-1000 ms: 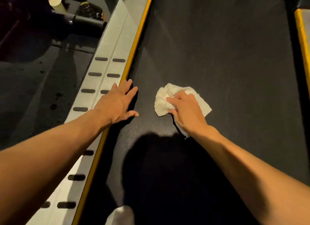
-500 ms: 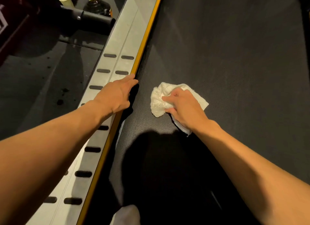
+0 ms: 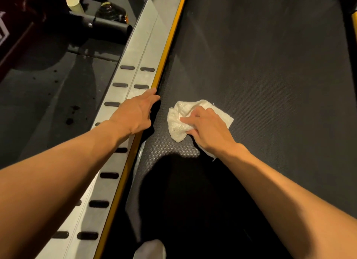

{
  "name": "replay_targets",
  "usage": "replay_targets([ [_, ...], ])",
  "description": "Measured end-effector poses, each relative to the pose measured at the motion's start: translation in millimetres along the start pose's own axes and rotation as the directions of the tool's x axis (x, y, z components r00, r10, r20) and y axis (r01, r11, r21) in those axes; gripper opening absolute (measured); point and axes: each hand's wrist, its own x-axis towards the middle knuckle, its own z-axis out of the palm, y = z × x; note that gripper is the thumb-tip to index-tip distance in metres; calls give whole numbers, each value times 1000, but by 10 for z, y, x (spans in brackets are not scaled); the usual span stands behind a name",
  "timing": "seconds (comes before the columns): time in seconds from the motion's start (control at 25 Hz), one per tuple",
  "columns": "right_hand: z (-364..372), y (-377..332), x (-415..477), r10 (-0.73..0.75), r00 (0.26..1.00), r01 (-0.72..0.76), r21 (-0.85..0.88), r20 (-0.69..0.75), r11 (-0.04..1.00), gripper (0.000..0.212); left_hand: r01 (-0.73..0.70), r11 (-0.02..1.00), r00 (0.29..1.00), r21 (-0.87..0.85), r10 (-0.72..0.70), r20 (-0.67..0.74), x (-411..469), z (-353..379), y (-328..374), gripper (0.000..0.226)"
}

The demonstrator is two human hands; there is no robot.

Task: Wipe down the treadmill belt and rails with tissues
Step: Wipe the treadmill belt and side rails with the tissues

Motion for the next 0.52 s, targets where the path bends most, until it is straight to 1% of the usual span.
replay_targets([
  [0.08,54,-73,162,63,997,-63,-2,-38,998,30,-9,1000,1000,11,9,3,10,1,-1,66],
  [0.12,90,-134,226,65,997,-66,-23,-42,998,32,-14,1000,1000,10,14,-3,17,0,-3,64],
  [0.2,174,-262,230,-18,999,16,-69,-28,997,38,-17,1000,1000,-1,17,-16,24,-4,5,60],
  [0.28,230,-298,92,-104,994,103,-24,-39,994,42,-15,1000,1000,-1,15,-26,22,-9,9,57],
  [0.32,242,-260,1,-110,993,111,16,-42,994,41,-12,1000,1000,4,12,-23,19,-9,13,57],
  [0.44,151,-144,-184,-52,999,52,55,-16,997,36,3,1000,1000,6,-3,-9,3,-5,8,63],
  [0.52,147,-148,-76,-30,999,30,15,-14,999,36,5,1000,1000,18,-5,12,4,-12,14,64],
])
